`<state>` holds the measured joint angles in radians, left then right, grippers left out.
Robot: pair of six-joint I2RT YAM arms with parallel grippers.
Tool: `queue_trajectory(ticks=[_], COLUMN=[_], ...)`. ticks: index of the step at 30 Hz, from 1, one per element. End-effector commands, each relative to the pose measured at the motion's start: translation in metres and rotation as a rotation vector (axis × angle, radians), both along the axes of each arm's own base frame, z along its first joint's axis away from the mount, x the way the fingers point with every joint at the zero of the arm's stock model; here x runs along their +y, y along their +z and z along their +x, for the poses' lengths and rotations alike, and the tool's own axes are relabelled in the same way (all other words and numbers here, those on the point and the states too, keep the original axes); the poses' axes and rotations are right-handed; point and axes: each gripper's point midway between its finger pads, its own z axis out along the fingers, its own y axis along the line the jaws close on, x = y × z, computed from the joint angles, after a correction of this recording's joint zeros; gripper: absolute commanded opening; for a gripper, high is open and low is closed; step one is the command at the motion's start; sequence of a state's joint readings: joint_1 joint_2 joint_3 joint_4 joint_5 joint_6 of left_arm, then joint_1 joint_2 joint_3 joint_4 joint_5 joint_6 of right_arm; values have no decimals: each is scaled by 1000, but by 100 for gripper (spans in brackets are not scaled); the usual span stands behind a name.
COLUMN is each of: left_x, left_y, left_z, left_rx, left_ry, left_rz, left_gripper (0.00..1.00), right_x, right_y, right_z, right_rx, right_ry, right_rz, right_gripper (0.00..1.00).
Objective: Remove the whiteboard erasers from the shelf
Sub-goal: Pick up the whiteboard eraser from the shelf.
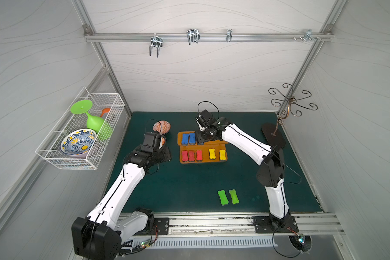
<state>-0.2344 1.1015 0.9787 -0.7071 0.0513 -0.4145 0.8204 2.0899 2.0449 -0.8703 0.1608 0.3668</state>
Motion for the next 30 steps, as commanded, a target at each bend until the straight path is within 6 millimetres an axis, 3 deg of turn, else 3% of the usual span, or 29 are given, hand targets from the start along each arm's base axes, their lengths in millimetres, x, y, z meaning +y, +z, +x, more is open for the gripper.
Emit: queue_trajectory(ticks=[1,8,14,20,25,30], left_x=[1,1,1,0,-3,-7], left_y=[3,2,2,3,3,5], left_z=[5,5,5,6,6,5], left_rx=[-19,-16,-15,-17,-19,-23], left_ry=[-5,-7,-6,-8,-16,-23], left_rz=[11,12,13,8,-9,-31], left_gripper=[33,33,33,33,33,33], right_x=[-5,-6,-10,-16,-26,-45], right_y=[-11,-20,-23,-11,9,11], right_z=[7,15,18,14,-9,-63], right_rx=[10,16,22,14,11,29], right_ry=[-13,-21,-29,-41,-49,-49], right_rz=[-32,-45,-54,-38,0,-11], right_gripper=[56,52,42,33,31,31])
